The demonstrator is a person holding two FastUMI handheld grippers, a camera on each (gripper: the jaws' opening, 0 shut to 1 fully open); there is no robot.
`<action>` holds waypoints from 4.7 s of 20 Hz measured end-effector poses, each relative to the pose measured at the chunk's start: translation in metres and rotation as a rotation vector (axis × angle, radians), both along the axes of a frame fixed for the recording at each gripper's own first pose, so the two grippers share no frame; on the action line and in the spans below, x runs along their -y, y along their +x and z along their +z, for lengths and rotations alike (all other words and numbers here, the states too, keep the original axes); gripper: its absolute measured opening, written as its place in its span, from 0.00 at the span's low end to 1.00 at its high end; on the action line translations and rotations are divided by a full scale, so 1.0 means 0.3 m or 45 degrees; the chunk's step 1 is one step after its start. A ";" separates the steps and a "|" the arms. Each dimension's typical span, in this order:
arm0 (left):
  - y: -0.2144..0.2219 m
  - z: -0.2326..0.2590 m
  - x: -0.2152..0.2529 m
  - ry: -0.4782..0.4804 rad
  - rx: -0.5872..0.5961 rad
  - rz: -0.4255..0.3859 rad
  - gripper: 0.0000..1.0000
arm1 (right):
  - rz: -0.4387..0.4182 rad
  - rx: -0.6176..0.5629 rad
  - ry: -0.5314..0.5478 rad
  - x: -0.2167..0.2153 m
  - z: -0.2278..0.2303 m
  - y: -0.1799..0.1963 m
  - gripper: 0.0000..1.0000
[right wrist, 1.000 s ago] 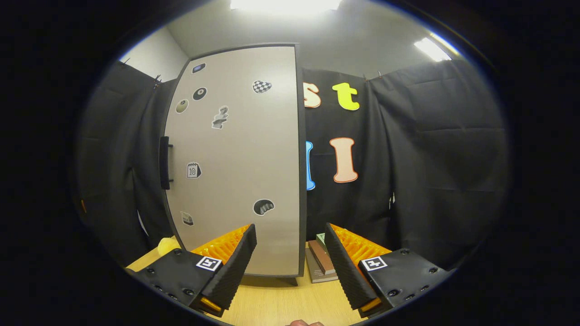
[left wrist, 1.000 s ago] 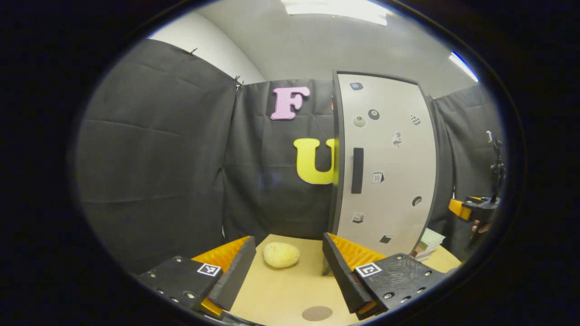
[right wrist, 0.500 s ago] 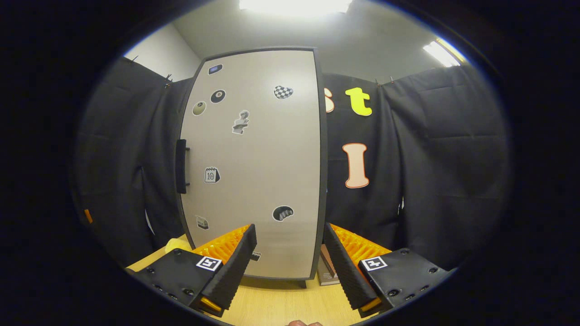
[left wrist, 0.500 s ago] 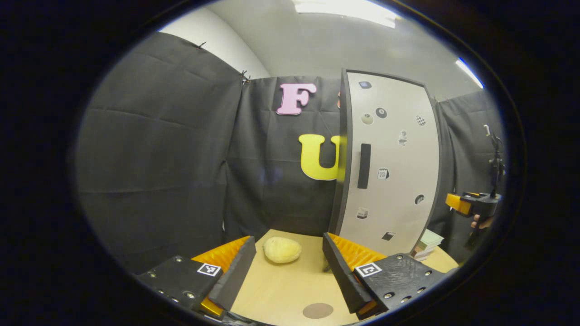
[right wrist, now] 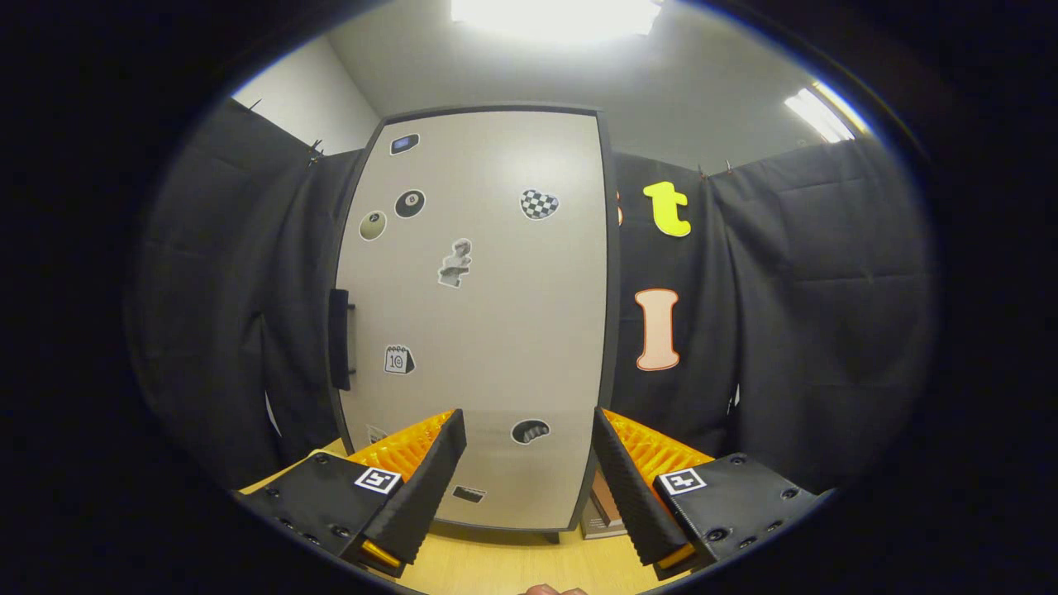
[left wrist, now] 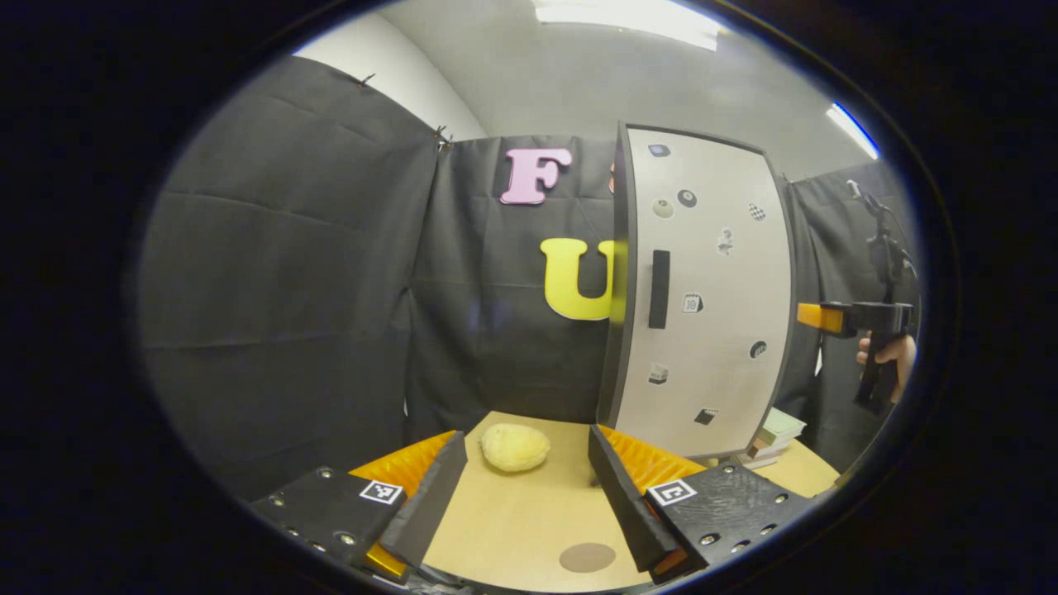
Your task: Open the cabinet door with the right hand, grasp the bottle in the cabinet with the left hand and place it on the coaster, then close the cabinet door with the right hand.
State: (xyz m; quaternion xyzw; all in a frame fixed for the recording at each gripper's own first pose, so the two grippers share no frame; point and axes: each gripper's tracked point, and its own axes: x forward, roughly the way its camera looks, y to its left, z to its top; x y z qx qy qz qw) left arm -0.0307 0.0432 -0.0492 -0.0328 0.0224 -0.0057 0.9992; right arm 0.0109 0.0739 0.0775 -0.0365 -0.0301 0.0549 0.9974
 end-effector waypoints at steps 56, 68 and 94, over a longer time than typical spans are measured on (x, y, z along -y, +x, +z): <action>-0.076 -0.258 -0.431 -0.095 -0.244 0.266 0.89 | 0.500 -0.247 -0.055 -0.740 -0.029 0.131 0.08; -0.024 -0.222 -0.204 -0.036 -0.207 0.070 0.89 | 0.505 -0.271 -0.030 -0.477 -0.038 -0.098 0.05; 0.179 -0.265 0.374 0.048 -0.213 -0.438 0.89 | 0.026 -0.218 0.035 0.326 -0.037 -0.226 0.04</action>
